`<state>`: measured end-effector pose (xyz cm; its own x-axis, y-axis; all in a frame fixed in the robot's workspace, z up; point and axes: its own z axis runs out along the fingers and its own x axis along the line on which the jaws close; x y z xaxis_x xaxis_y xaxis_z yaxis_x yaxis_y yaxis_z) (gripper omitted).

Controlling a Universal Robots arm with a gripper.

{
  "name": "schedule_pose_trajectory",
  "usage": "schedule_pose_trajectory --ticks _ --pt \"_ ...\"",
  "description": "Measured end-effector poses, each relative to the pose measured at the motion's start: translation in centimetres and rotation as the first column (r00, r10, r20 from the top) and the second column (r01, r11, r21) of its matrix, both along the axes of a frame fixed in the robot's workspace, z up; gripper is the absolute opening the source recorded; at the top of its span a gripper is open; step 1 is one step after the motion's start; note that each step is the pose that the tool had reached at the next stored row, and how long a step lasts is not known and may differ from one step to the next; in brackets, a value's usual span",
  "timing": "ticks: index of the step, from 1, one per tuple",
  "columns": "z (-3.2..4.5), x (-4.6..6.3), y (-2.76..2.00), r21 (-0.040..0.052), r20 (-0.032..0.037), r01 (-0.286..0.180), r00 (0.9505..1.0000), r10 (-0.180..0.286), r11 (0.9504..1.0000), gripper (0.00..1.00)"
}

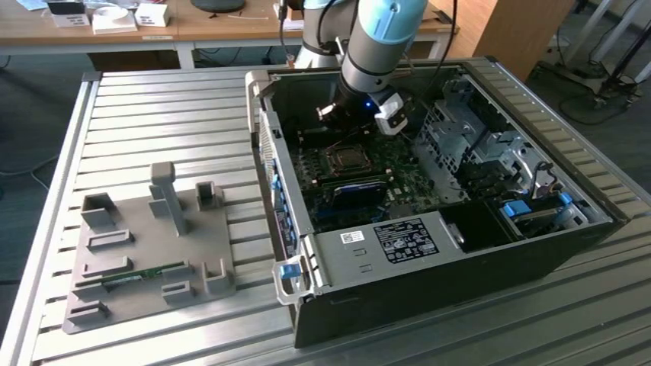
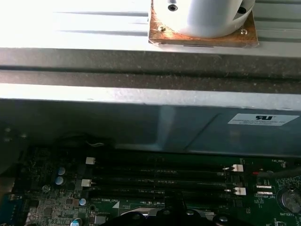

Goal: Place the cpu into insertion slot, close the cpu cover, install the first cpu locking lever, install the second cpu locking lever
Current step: 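Install the first cpu locking lever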

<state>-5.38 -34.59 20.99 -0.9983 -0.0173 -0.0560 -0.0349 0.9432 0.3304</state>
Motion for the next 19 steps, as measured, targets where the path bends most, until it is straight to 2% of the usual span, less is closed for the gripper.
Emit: schedule_pose_trajectory --ticks 6,10,19 --pt "-0.22 0.01 0.00 -0.0002 -0.0001 0.008 1.0000 -0.008 1.0000 0.11" --pt "-0.27 0.02 0.01 0.0001 0.0001 0.042 0.9991 -0.042 0.9991 0.11" --pt "-0.26 0.01 0.00 0.0000 0.0000 0.045 0.9990 -0.045 0.9990 0.11"
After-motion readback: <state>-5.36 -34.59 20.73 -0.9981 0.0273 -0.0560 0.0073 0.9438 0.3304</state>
